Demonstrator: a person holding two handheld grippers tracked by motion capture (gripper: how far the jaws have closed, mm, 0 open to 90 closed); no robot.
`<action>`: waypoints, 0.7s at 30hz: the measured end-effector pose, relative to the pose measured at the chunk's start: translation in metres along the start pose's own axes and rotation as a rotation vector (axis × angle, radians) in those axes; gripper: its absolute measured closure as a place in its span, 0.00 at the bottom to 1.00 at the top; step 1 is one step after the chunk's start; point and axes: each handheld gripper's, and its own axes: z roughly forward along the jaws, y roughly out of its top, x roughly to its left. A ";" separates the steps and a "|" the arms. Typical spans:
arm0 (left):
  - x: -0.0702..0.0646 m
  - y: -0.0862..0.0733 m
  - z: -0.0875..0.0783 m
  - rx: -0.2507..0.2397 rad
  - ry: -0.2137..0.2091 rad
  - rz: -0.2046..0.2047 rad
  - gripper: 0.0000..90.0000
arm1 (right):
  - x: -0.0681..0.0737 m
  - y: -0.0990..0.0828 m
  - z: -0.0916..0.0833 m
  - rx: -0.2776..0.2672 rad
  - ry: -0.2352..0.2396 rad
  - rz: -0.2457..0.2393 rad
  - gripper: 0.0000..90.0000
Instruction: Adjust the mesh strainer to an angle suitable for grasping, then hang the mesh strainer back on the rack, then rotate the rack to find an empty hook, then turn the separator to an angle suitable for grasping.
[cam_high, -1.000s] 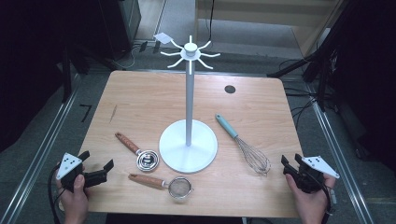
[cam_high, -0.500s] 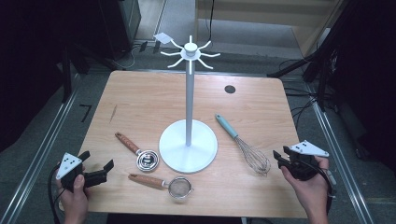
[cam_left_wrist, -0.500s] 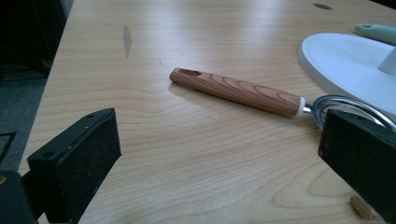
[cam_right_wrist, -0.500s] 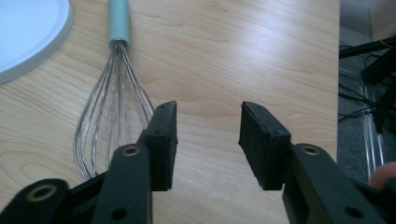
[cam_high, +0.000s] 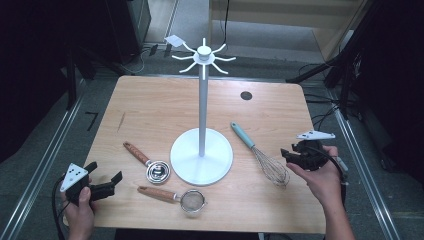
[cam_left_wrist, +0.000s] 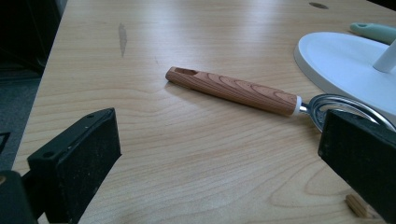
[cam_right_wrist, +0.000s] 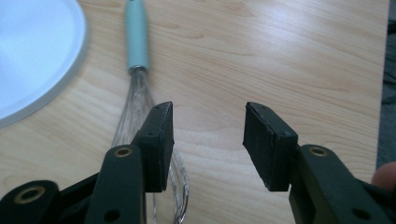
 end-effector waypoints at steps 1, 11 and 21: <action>0.000 0.000 0.000 -0.001 -0.001 -0.001 0.00 | 0.000 0.000 0.000 0.000 0.000 0.000 0.59; 0.001 0.000 0.000 0.000 -0.003 -0.005 0.00 | 0.008 0.022 0.024 0.103 0.056 -0.033 0.58; 0.001 0.000 0.000 0.000 -0.003 -0.004 0.00 | 0.023 0.036 0.042 0.201 0.096 -0.117 0.64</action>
